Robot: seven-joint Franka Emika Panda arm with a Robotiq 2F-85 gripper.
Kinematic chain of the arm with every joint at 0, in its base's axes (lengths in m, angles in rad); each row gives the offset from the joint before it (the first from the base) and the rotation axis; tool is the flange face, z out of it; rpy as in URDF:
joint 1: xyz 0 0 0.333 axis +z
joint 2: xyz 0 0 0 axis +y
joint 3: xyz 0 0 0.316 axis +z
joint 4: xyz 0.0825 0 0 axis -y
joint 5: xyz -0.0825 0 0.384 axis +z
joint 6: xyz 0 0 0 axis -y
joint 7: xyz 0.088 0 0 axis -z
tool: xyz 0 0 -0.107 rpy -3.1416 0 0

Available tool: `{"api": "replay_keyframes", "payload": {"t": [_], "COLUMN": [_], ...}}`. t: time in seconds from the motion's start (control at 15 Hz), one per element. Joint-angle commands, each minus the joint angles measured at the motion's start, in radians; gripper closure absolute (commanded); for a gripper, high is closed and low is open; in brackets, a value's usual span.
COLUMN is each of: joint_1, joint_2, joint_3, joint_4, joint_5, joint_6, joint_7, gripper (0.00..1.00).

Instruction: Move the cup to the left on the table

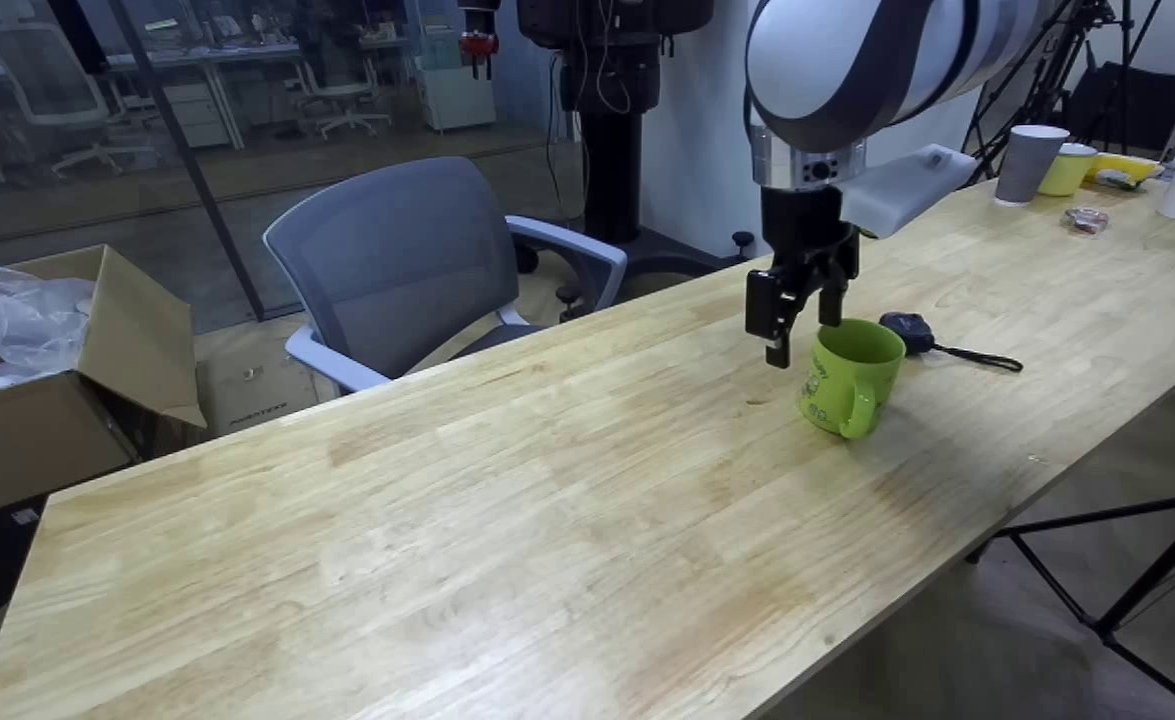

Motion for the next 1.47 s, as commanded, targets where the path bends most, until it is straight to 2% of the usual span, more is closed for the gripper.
{"api": "replay_keyframes", "payload": {"t": [0.0, 1.07, 1.4], "joint_1": [0.004, 0.013, 0.016], "joint_2": [-0.005, 0.001, 0.005], "joint_3": [-0.011, -0.027, -0.031], "joint_4": [0.015, -0.008, -0.021], "joint_5": [-0.014, -0.018, -0.024], "joint_6": [-0.031, -0.078, -0.034], "joint_7": [0.083, 0.178, 0.185], "gripper": [0.0, 0.0, 0.0]}}
